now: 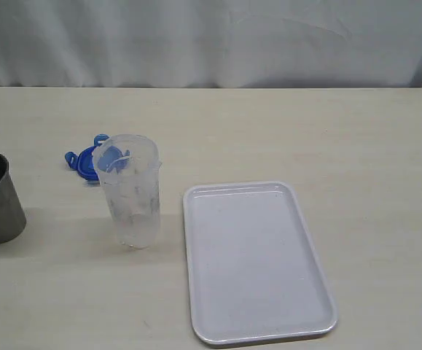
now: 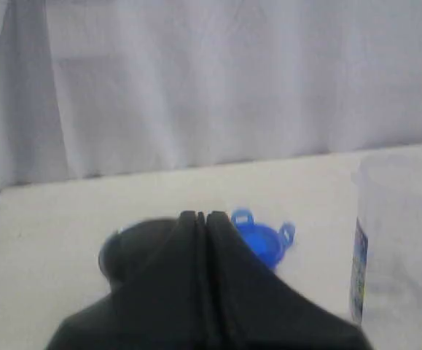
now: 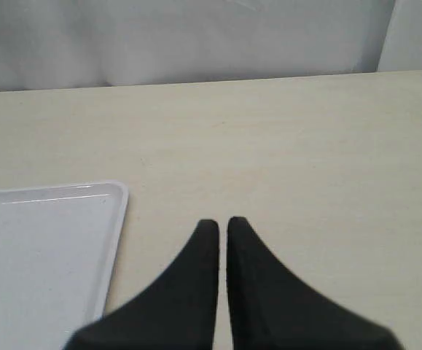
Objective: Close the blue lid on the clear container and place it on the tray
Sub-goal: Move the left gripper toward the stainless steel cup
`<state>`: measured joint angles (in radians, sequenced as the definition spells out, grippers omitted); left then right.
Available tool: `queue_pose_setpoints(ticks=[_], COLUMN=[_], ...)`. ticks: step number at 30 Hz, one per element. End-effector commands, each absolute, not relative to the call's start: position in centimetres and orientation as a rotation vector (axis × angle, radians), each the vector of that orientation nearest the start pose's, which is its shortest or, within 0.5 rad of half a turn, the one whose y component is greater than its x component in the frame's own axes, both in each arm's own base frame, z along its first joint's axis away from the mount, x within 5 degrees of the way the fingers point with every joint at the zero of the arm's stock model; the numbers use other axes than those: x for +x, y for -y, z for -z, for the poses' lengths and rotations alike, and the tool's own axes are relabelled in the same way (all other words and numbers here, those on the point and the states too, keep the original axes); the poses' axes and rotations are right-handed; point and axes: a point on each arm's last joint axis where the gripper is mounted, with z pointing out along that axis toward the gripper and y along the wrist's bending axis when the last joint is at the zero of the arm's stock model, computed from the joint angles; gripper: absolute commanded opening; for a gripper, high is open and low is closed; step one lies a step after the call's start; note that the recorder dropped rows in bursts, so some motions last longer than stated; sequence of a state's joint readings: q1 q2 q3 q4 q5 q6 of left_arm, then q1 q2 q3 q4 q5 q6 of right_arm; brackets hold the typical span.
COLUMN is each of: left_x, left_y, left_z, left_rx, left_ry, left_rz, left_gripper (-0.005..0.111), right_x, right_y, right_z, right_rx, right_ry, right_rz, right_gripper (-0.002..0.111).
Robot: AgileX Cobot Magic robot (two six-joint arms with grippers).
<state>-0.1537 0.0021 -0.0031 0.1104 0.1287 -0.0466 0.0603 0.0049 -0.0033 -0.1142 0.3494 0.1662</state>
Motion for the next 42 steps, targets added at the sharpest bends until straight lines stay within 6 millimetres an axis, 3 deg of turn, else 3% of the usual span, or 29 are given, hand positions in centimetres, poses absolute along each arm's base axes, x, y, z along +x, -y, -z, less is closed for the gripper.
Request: queue_pose_setpoints(ticks=[1, 6, 12, 15, 20, 22, 35, 42], left_x=[5.5, 5.1, 5.0, 4.7, 4.3, 4.3, 11.0, 13.6], left_y=[0.9, 1.0, 1.1, 1.1, 1.1, 1.1, 0.9, 1.1], left_z=[-21.8, -23.4, -23.7, -24.3, -25.1, -25.2, -21.5, -19.1], left_rx=[0.183, 0.151, 0.097, 0.103, 0.104, 0.106, 0.118, 0.126], left_ry=[-1.418, -1.239, -1.209, -1.142, -1.037, -1.036, -1.513, -1.656], left_rz=[0.05, 0.103, 0.186, 0.19, 0.203, 0.2, -0.01, -0.05], left_gripper=[0.0, 0.0, 0.005, 0.026, 0.091, 0.101, 0.101, 0.101], right_x=[5.4, 5.4, 5.4, 5.4, 5.4, 5.4, 5.4, 5.4], right_y=[0.0, 0.0, 0.0, 0.0, 0.0, 0.0, 0.0, 0.0], right_z=[-18.2, -18.2, -18.2, -18.2, -18.2, -18.2, -18.2, -18.2], right_rx=[0.029, 0.029, 0.029, 0.029, 0.029, 0.029, 0.029, 0.029], right_ry=[-1.827, -1.827, -1.827, -1.827, -1.827, -1.827, -1.827, -1.827], right_rz=[-0.052, -0.052, -0.052, -0.052, -0.052, -0.052, -0.052, -0.052], right_gripper=[0.004, 0.004, 0.004, 0.004, 0.004, 0.004, 0.004, 0.004])
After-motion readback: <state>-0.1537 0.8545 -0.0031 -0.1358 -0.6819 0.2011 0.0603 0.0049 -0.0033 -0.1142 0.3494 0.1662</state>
